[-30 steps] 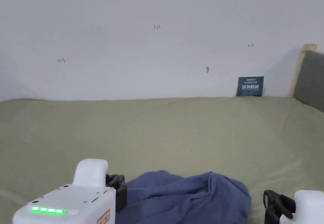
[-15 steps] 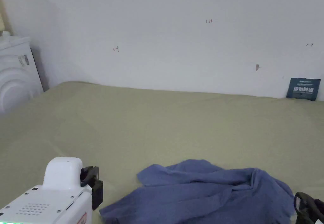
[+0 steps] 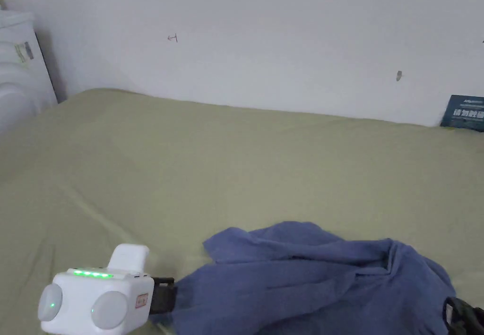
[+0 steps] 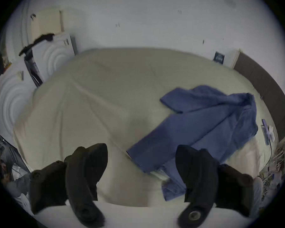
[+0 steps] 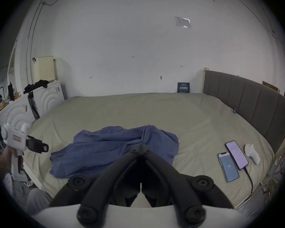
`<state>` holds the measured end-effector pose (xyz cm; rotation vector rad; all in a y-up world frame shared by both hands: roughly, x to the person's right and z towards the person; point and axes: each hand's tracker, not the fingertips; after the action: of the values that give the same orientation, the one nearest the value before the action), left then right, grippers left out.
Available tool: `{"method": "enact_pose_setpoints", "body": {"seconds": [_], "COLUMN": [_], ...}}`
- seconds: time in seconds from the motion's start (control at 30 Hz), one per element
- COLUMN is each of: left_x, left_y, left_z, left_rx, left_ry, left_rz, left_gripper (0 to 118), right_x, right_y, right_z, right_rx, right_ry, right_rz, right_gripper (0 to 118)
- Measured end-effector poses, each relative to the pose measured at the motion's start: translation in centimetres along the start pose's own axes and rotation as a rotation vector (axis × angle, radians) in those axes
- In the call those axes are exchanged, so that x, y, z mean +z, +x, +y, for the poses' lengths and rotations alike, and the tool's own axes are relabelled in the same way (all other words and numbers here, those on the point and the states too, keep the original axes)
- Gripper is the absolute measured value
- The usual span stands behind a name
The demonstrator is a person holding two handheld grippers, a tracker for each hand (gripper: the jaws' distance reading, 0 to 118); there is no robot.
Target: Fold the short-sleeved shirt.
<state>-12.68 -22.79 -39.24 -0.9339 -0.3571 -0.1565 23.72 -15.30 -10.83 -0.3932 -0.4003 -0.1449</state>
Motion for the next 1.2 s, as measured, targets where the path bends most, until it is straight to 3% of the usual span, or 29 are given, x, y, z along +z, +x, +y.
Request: {"method": "enact_pose_setpoints", "body": {"seconds": [0.13,0.27,0.3,0.37,0.4,0.47,0.6,0.8,0.9,0.93,0.97,1.03,1.07,1.17,1.2], "left_x": [-5.0,-6.7,-6.3,-5.5,-5.3,-5.2,-4.5,-4.2,-4.1,-4.1,-4.1,-3.8,-3.8,-4.2,-4.2], "left_y": [-0.1,0.1,0.0,0.0,0.0,0.1,1.0,1.1,1.1,1.1,1.2,2.0,2.2,2.2,2.2], "left_z": [0.2,0.0,0.1,0.2,0.2,0.3,0.0,0.0,0.1,0.1,0.0,0.2,0.2,0.4,0.4], "left_rx": [-0.047,-0.003,0.007,-0.02,-0.03,-0.002,-0.053,-0.036,-0.012,-0.008,-0.009,-0.019,-0.027,-0.043,-0.041], "left_ry": [-0.095,-0.103,-0.097,-0.065,-0.065,-0.062,-0.06,-0.063,-0.066,-0.071,-0.074,-0.078,-0.082,-0.087,-0.088], "left_rz": [0.068,0.049,0.044,0.013,0.01,-0.059,-0.031,-0.048,-0.057,-0.058,-0.059,-0.052,-0.048,-0.041,-0.042], "left_gripper": [92,92,85,37,4,3,3,3,3,3,3,3,3,3,3], "right_x": [-1.6,-3.0,-3.3,-4.2,-4.7,-5.7,-8.5,-16.9,-21.9,-23.6,-25.2,-28.3,-29.4,-31.4,-31.6], "right_y": [-0.2,0.2,0.5,1.3,1.8,2.9,6.1,11.8,14.1,14.8,15.4,16.1,16.2,16.0,16.1], "right_z": [-0.5,-0.9,-1.0,-0.9,-0.6,-0.1,1.2,2.8,3.1,3.1,2.9,2.1,1.4,-0.1,-0.4], "right_rx": [0.012,0.012,0.009,0.002,0.003,0.013,0.027,0.023,-0.017,-0.034,-0.055,-0.072,-0.07,-0.012,-0.027], "right_ry": [-0.035,-0.078,-0.088,-0.106,-0.117,-0.128,-0.159,-0.256,-0.332,-0.368,-0.408,-0.553,-0.593,-0.63,-0.616], "right_rz": [0.002,0.001,-0.002,-0.003,-0.011,-0.025,-0.059,-0.114,-0.11,-0.098,-0.079,-0.028,-0.03,-0.074,-0.072], "right_gripper": [2,2,2,2,2,2,2,2,2,5,20,83,99,102,102]}}
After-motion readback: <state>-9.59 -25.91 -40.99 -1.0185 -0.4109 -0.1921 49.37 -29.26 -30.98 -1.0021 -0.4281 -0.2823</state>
